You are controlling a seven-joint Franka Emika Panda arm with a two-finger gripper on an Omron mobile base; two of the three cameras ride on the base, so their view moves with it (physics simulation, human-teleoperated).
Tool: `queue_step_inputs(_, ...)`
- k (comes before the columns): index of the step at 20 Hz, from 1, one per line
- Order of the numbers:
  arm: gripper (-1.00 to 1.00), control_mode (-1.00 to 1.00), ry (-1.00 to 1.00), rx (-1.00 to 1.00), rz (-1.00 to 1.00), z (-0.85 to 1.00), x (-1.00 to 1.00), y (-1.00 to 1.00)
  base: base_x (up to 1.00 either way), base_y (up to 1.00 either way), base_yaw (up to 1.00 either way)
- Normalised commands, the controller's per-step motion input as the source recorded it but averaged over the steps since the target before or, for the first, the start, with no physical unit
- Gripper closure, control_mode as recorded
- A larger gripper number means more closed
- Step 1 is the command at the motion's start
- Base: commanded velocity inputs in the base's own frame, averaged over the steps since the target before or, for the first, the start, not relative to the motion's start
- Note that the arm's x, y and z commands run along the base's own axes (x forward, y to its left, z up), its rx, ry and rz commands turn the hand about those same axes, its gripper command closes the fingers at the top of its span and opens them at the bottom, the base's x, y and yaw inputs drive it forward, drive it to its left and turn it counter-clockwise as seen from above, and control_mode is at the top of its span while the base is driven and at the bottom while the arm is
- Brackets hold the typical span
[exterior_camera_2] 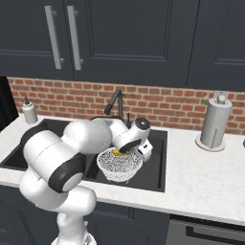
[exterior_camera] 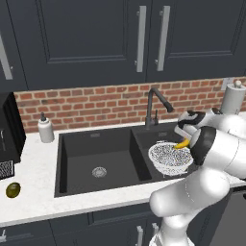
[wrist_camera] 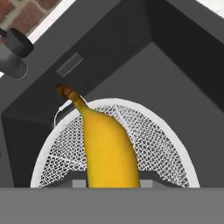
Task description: Put the colander in the sink, put the banana, kiwi in the colander, and turn on the sink faucet and pour water over the colander.
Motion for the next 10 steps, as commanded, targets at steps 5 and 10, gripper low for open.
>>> queue_step_inputs(5,1.0,-1.0,0.0,0.0,-0.01,-0.38,0.0,0.04,0.0,0.0,0.0)
queue_step_inputs(10,1.0,-1.0,0.0,0.0,0.0,-0.39,-0.02,0.26,0.0,0.0,0.0)
